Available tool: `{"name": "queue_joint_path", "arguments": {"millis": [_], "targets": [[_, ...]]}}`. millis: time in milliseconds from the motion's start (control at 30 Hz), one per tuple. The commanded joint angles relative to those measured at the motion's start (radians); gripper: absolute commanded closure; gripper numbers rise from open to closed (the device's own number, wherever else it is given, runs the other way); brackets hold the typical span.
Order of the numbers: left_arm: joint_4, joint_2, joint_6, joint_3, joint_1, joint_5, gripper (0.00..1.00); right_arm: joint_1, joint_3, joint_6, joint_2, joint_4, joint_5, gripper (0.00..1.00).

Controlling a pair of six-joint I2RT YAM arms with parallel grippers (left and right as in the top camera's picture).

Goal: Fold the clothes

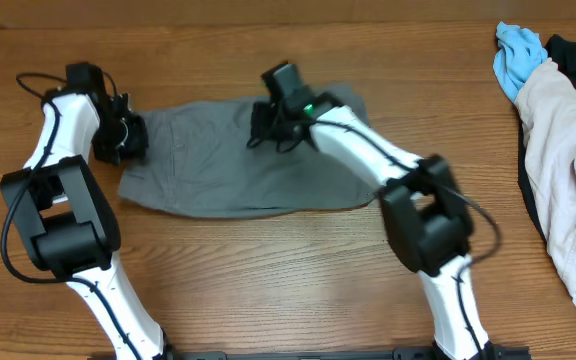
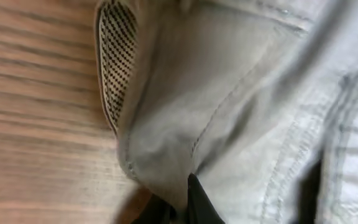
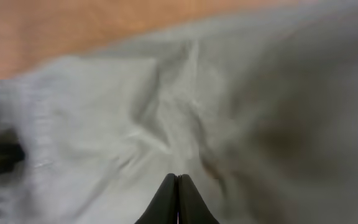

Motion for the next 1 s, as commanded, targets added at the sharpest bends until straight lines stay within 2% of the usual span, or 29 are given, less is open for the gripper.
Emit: {"name": "queue_joint_path", "arguments": {"millis": [0, 200, 333, 500, 633, 767, 967], "targets": [[-0.063, 0.000, 0.000, 0.153, -0.023, 0.027, 0.96, -0.041, 0.042, -0.005, -0.169, -0.074, -0.021, 0.96], [-0.225, 0.000, -0.025, 0.388, -0.071, 0.039, 0.96, -0.076, 0.042, -0.004, -0.219, -0.289, -0.103, 0.96], [-0.325, 0.000, -0.034, 0.560, -0.125, 0.037, 0.96, -0.068, 0.037, -0.002, -0.182, -0.339, -0.106, 0.96], [-0.420, 0.000, -0.075, 0.742, -0.201, 0.036, 0.90, -0.040, 0.014, 0.004, -0.134, -0.315, -0.172, 0.96], [-0.459, 0.000, -0.077, 0.837, -0.256, 0.025, 0.89, -0.016, -0.004, 0.014, -0.102, -0.245, -0.255, 0.96], [-0.471, 0.000, -0.104, 0.876, -0.291, 0.025, 0.89, 0.004, -0.034, 0.104, -0.077, -0.176, -0.260, 0.96], [-0.473, 0.000, -0.139, 0.879, -0.307, 0.028, 0.90, 0.044, -0.039, 0.159, 0.003, -0.112, -0.291, 0.96]]}}
